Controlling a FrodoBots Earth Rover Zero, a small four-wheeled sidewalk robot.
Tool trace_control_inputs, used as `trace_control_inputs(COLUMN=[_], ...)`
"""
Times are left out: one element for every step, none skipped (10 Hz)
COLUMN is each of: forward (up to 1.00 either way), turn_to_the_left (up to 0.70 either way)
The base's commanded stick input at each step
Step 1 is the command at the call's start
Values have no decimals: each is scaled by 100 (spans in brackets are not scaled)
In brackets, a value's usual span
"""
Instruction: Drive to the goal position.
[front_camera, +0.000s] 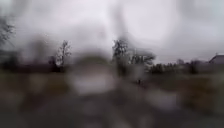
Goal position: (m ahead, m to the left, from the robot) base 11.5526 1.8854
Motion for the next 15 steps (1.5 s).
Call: trace_control_inputs(forward=[85, 85, 85, 85, 85, 85, 85, 85, 85, 85, 85, 85, 85, 85, 85], turn_to_the_left=[0, 0, 0, 0, 0, 0, 0, 0, 0, 0, 0, 0, 0, 0, 0])
